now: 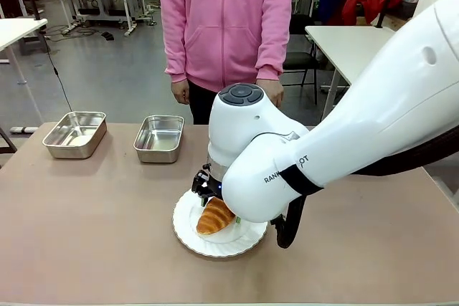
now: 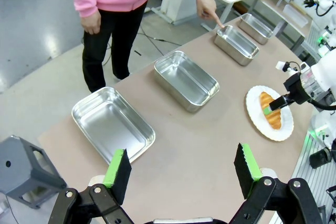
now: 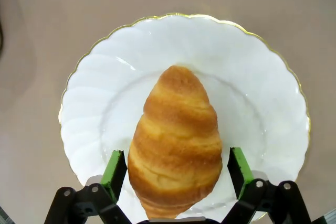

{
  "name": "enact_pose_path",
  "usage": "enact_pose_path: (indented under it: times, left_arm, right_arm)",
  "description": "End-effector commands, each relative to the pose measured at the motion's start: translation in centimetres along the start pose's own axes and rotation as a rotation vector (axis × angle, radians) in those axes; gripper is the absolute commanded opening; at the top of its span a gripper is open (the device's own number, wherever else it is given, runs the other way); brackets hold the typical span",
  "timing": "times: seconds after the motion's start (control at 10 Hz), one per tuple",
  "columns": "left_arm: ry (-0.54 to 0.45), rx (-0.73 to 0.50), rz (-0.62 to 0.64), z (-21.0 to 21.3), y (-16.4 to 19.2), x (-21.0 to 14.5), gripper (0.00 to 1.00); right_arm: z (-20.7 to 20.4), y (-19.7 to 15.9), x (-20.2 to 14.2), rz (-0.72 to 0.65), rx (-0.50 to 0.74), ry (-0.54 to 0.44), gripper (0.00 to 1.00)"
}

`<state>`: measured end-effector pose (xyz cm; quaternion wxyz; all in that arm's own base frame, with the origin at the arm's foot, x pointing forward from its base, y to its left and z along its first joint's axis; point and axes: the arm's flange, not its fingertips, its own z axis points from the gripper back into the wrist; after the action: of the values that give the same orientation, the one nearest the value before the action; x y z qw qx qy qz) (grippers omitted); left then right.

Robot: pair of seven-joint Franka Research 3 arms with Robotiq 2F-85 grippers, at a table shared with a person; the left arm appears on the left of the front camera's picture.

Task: Place the bread in the container.
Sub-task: Place the Butter Roll into the Airtight Container indicated by the human.

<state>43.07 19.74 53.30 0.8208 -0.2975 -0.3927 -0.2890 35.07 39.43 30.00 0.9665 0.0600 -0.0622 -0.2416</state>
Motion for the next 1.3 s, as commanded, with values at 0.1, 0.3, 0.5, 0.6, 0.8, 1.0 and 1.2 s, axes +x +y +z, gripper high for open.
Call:
enact_pose_path:
  times: [0.1,0.3,0.5,0.6,0.8,1.0,1.2]
  left_arm:
    - [-0.006,-0.006,-0.013,0.20,-0.10,-0.01,1.00]
    - [-0.006,-0.006,-0.013,0.20,-0.10,-0.01,1.00]
    - [-0.006,-0.006,-0.013,0.20,-0.10,-0.01,1.00]
    - [-0.006,-0.006,-0.013,0.20,-0.10,-0.01,1.00]
    - [-0.006,-0.006,-0.013,0.20,-0.10,-0.01,1.00]
    - [-0.006,-0.006,-0.013,0.20,-0.10,-0.01,1.00]
    - [-0.006,-0.006,-0.013,0.20,-0.10,-0.01,1.00]
  right_arm:
    - [-0.80,1.16,-0.48,0.000,0.022,-0.043,1.00]
    - [-0.79,1.16,-0.43,-0.005,0.013,-0.015,0.80]
    - [-0.61,1.05,-0.36,0.008,0.013,-0.008,0.75]
    - [-0.43,0.95,0.01,0.015,0.026,-0.013,0.40]
    - [-0.28,0.29,-0.24,0.010,-0.003,0.000,0.40]
    - [-0.28,0.29,-0.24,0.010,-0.003,0.000,0.40]
    - [0.12,0.45,-0.21,0.009,0.007,-0.003,0.42]
